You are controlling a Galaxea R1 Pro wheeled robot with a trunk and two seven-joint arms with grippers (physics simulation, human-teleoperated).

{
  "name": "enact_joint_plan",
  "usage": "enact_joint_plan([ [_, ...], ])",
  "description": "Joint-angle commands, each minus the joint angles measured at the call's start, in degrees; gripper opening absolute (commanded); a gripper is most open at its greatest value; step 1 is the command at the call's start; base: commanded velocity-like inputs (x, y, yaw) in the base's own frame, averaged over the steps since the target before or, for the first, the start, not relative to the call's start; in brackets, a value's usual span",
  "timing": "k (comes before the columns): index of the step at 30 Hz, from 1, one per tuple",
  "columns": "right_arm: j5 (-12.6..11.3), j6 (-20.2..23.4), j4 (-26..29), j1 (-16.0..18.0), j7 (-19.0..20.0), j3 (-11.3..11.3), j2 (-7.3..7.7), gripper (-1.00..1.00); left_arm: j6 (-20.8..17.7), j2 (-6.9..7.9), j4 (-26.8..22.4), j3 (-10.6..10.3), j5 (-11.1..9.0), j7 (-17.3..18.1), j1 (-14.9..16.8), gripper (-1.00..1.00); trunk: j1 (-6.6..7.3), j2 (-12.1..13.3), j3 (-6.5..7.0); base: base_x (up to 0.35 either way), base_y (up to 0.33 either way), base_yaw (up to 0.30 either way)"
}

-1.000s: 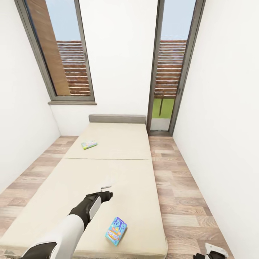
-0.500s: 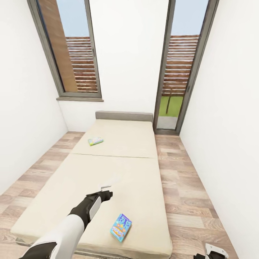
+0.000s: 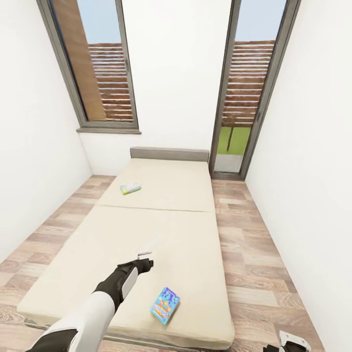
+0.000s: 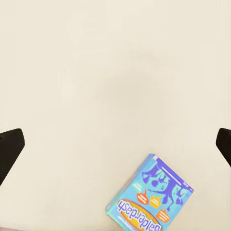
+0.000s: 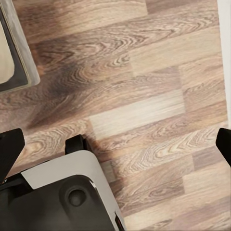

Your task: Put all the toys in the child's room - the three board games (two on the bed and one on the table), the two jigsaw puzzles on the table, and the tennis ball on the table - inside the toy box on the table in the child's room.

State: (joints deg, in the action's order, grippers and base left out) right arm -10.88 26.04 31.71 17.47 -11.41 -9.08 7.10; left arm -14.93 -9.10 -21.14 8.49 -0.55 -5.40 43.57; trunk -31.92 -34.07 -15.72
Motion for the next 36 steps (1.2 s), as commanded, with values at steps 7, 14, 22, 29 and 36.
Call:
enact_joint_plan([
  [7, -0.57, 0.17, 0.1, 0.02, -0.36, 0.09, 0.0, 1.0, -0.28, -0.12, -0.13, 0.13, -0.06, -0.11, 0.0, 1.0, -0.02, -0.08, -0.66, 0.0, 0.0, -0.123],
  [14, -0.55, 0.15, 0.1, 0.02, -0.35, 0.11, -0.04, 1.0, -0.22, -0.13, -0.11, 0.13, -0.05, -0.1, -0.01, 1.0, -0.02, -0.08, -0.88, 0.0, 0.0, -0.043],
  [22, -0.54, 0.15, 0.1, 0.02, -0.33, 0.12, -0.05, 1.0, 0.11, -0.13, -0.06, 0.09, -0.03, -0.1, -0.02, 1.0, -0.02, -0.08, -1.09, 0.0, 0.0, -0.061],
  [29, -0.54, 0.15, 0.1, 0.02, -0.35, 0.12, -0.07, 1.0, 0.23, -0.13, -0.05, 0.07, -0.01, -0.06, -0.03, 1.0, -0.02, -0.08, -1.59, 0.0, 0.0, -0.121],
  [36, -0.54, 0.15, 0.1, 0.02, -0.33, 0.12, -0.07, 1.0, 1.1, -0.15, 0.02, 0.06, -0.03, -0.05, -0.01, 1.0, -0.02, -0.08, -2.21, 0.0, 0.0, -0.084],
])
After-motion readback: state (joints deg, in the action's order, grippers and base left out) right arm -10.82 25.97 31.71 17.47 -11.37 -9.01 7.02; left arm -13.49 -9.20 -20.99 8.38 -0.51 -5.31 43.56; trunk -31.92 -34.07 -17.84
